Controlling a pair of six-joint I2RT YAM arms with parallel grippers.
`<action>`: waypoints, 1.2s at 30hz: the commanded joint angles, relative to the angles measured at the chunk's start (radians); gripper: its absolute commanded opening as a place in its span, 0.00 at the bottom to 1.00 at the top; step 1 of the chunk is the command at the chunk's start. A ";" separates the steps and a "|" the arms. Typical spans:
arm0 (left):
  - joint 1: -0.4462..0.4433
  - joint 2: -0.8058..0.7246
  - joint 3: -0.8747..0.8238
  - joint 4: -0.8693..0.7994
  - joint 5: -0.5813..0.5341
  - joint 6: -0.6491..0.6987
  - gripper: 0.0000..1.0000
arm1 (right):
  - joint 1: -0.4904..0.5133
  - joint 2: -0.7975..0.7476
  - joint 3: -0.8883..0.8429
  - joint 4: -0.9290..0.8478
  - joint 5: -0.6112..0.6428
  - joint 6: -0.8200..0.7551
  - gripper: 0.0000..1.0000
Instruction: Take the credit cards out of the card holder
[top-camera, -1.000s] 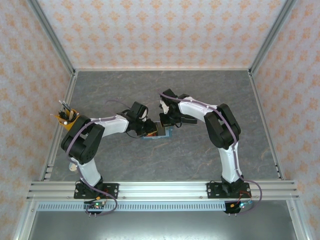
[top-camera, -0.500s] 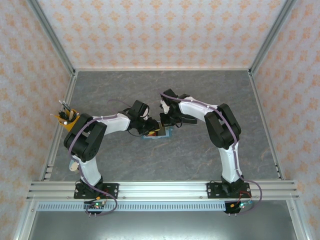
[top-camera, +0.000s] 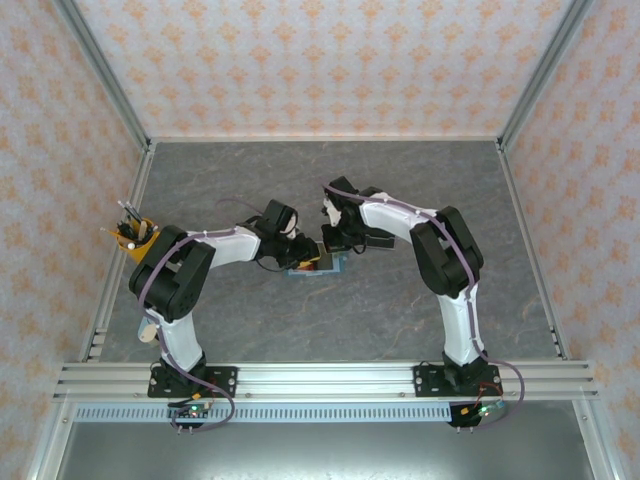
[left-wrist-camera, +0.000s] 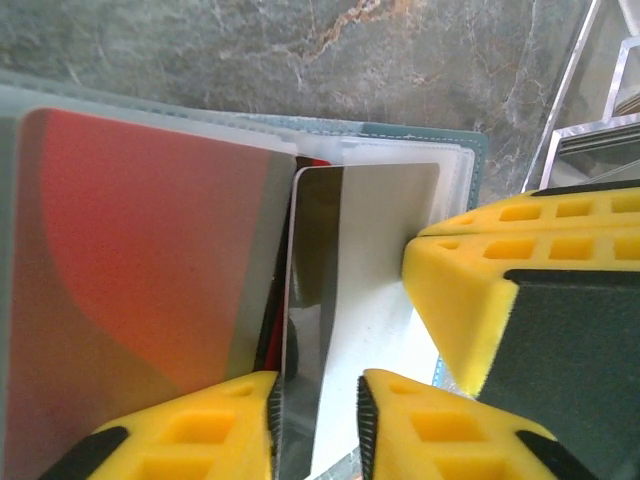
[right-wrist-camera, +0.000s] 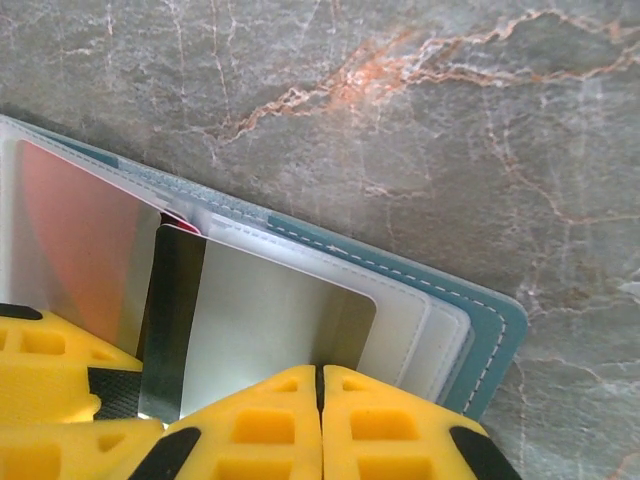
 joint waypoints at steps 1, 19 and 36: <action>0.007 0.028 -0.039 0.121 0.022 -0.016 0.23 | -0.005 0.086 -0.064 -0.078 0.100 0.000 0.07; 0.046 -0.064 -0.084 0.045 -0.034 0.100 0.00 | -0.006 -0.013 -0.078 -0.074 0.104 0.030 0.08; 0.075 -0.114 -0.095 -0.010 -0.040 0.131 0.00 | 0.000 -0.073 -0.088 -0.036 0.033 0.062 0.11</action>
